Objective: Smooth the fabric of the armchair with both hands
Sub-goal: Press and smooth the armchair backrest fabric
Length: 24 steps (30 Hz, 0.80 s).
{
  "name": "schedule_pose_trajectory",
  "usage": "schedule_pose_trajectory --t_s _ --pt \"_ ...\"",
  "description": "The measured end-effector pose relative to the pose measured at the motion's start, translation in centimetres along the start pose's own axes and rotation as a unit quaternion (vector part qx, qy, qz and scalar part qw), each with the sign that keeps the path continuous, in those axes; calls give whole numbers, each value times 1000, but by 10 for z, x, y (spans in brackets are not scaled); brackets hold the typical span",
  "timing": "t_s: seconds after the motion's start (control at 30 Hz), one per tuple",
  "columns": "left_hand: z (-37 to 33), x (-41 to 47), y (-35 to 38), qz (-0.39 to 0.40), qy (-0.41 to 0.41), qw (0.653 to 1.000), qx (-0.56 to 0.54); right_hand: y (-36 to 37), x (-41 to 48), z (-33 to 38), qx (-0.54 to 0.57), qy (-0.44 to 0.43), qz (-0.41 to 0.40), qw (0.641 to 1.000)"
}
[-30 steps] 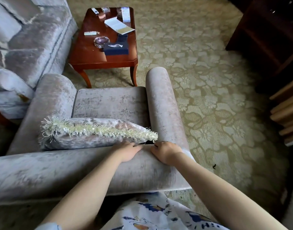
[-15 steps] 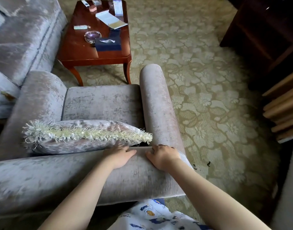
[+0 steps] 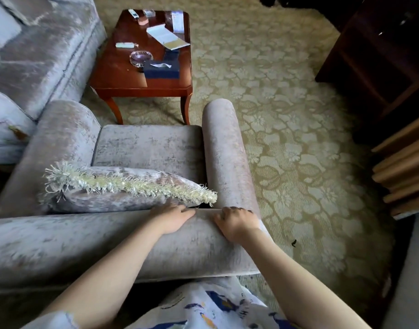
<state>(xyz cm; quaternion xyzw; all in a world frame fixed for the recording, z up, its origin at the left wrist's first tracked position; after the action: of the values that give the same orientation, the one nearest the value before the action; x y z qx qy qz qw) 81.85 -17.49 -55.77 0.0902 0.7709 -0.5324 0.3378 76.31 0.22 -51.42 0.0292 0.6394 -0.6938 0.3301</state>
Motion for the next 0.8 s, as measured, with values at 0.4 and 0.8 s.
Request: schedule_pose_trajectory --t_s 0.4,0.8 --pt "-2 -28 -14 -96 25 994 -53 9 -3 -17 -14 30 41 999" --pt "171 -91 -44 -127 -68 989 -20 23 15 161 -19 -60 53 997"
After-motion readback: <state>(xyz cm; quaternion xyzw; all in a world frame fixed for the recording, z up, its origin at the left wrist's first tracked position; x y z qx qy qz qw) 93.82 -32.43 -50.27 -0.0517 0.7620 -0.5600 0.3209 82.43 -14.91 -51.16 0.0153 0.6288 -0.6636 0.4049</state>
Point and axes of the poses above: each hand's wrist, its own x-axis towards the middle knuckle, its own y-axis out of the palm, z = x × y, the point moved 6 cm from there along x, towards the middle knuckle, and after that the axes turned 3 degrees about -z, right-handed, at the moved point
